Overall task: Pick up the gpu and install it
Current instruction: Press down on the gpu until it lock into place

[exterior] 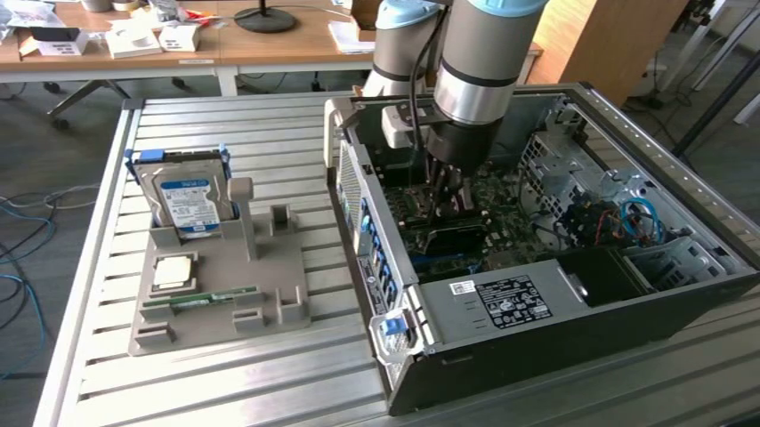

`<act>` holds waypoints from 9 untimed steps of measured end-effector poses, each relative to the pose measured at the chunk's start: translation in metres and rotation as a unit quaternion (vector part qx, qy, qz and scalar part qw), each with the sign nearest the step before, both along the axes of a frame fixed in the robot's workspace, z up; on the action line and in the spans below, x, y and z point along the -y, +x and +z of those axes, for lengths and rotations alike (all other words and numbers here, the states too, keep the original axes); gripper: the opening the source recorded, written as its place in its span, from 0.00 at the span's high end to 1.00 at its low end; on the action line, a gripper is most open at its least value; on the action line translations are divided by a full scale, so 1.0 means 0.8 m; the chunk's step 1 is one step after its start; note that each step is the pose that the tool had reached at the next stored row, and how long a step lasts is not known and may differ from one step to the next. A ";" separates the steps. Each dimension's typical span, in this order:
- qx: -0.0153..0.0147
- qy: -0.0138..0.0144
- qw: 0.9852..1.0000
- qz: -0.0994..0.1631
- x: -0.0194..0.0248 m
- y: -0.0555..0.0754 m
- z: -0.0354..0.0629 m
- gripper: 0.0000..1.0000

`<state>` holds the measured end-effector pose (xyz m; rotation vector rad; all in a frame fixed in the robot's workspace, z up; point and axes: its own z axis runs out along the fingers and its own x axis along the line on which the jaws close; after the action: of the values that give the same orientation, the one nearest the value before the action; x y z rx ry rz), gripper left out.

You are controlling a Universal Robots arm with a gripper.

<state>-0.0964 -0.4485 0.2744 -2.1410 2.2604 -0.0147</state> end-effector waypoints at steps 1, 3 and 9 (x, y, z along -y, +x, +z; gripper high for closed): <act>0.000 0.000 1.000 0.000 0.0000 0.000 0.000 0.89; 0.000 0.000 1.000 0.000 0.0000 0.000 0.000 0.89; -0.012 0.000 1.000 0.000 0.0000 -0.001 0.001 0.89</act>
<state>-0.0972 -0.4485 0.2754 -2.1521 2.2728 0.0102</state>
